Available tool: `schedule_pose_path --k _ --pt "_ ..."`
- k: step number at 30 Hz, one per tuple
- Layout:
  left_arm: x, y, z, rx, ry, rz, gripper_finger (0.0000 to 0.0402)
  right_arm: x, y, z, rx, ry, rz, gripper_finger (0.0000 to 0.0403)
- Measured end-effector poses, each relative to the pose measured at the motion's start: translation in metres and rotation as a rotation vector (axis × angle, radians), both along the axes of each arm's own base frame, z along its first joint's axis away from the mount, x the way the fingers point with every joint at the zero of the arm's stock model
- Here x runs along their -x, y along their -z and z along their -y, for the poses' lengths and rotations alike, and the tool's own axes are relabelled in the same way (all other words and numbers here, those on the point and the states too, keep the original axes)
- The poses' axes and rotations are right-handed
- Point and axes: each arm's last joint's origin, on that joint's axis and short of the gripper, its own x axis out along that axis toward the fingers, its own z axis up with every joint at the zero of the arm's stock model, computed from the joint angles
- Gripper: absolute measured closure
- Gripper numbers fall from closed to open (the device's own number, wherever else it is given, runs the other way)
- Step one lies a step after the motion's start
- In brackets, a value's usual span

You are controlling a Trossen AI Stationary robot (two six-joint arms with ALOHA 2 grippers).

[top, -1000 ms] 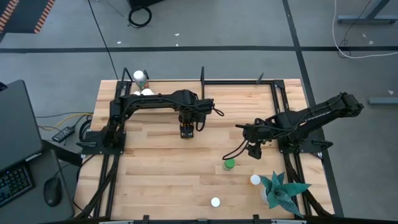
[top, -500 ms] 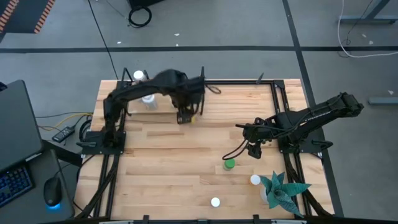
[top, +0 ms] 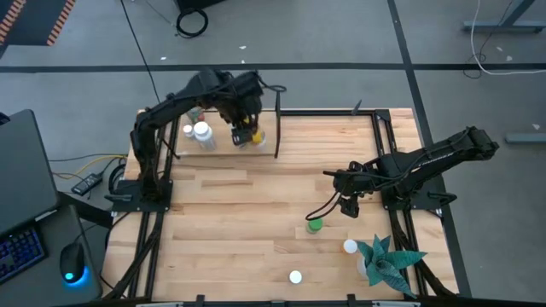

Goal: Pick and place medicine bottles onto shelf by color
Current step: Put the yellow pill bottle on the shelf

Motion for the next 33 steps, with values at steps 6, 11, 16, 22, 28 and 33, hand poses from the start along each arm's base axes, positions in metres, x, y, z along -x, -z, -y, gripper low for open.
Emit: schedule_pose_path --k 6,11,16,22,28,33 --pt "0.024 -0.007 -0.034 -0.11 -0.087 -0.041 0.0184 0.0 0.0 0.0 0.0 0.0 0.002 0.0089" --pt "0.046 -0.006 -0.068 -0.122 -0.206 -0.061 0.0183 0.0 0.0 0.0 -0.001 0.0 0.005 0.0089" --pt "0.061 0.0 -0.094 -0.098 -0.283 -0.078 0.0179 -0.001 0.0 0.0 0.003 0.002 0.007 0.0089" --pt "0.055 0.024 -0.119 -0.032 -0.291 -0.122 0.0179 -0.001 0.0 0.0 -0.002 0.015 0.009 0.0089" --pt "0.047 0.054 -0.142 0.018 -0.316 -0.192 0.0172 -0.001 0.0 0.0 -0.002 0.019 0.009 0.0089" --pt "0.053 0.063 -0.154 0.036 -0.378 -0.206 0.0178 -0.001 0.0 0.0 0.01 0.001 0.01 0.0089"
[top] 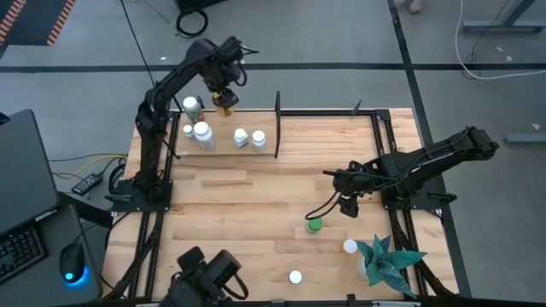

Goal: Pick and place medicine bottles onto shelf by color
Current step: Put the yellow pill bottle on the shelf

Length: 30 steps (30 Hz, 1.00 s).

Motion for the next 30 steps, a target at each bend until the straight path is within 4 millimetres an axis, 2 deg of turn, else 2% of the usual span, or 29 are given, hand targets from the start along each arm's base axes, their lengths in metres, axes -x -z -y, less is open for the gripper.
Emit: schedule_pose_path --k 8,15,26,30 --pt "0.003 0.004 -0.002 0.062 -0.054 0.056 0.0174 -0.002 -0.001 0.002 0.068 0.026 0.033 0.0089" --pt "0.004 0.046 0.003 0.177 -0.05 -0.08 0.017 -0.005 -0.002 0.001 0.062 0.037 0.068 0.0089" --pt "0.012 0.051 0.0 0.199 -0.068 -0.093 0.0173 -0.006 -0.003 0.001 0.06 0.034 0.085 0.0089" --pt "0.013 0.052 -0.002 0.199 -0.075 -0.096 0.0153 -0.007 -0.003 0.001 0.059 0.032 0.089 0.0089"
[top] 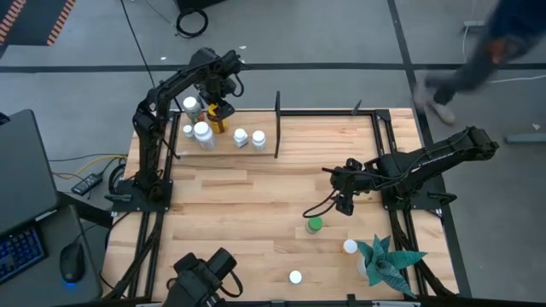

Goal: Pick and place medicine bottles onto shelf by color
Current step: Put the yellow pill bottle on the shelf

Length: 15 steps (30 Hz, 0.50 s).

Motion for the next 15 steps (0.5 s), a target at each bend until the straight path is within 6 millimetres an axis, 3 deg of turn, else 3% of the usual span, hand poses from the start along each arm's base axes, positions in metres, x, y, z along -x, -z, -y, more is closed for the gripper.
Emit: schedule_pose_path --k 6,15 --pt "0.0012 0.0005 -0.0016 -0.006 -0.006 -0.004 0.0126 0.0 0.0 -0.0001 -0.002 -0.003 -0.001 0.0089" --pt "0.0013 0.0 -0.0012 -0.011 -0.029 -0.004 0.0122 0.0002 0.0003 -0.0013 -0.046 -0.014 -0.01 0.0089"
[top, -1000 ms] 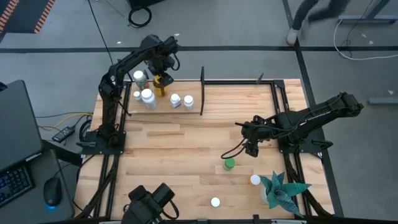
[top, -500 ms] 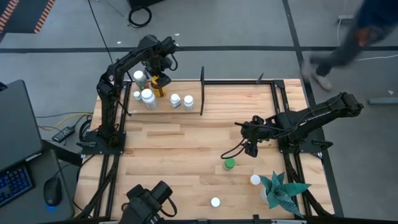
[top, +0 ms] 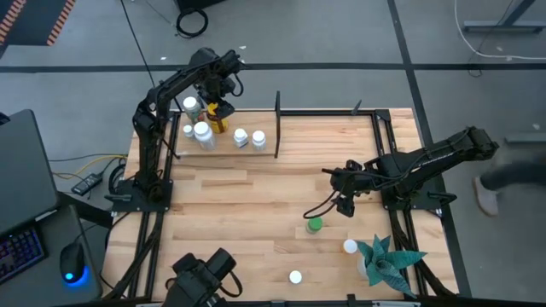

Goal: Pick and place medicine bottles onto shelf by color
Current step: Put the yellow pill bottle on the shelf, then put the green pill bottle on the shelf

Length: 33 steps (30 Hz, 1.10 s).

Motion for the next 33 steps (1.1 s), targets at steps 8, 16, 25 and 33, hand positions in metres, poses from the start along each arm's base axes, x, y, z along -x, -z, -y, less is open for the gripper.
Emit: schedule_pose_path --k 8,16,25,33 --pt "0.007 -0.018 0.008 -0.044 0.0 0.026 0.0082 0.0 0.0 -0.001 -0.039 0.01 -0.005 0.0089" --pt "0.015 -0.038 0.017 -0.088 -0.014 0.066 0.0032 0.0 0.0 -0.001 -0.056 0.02 -0.007 0.0089" --pt "0.017 -0.056 0.031 -0.126 -0.005 0.103 0.0021 0.0 0.0 -0.001 -0.057 0.02 -0.007 0.0089" --pt "0.021 -0.083 0.054 -0.206 0.014 0.175 0.0021 0.0 0.0 -0.001 -0.052 0.011 -0.008 0.0089"
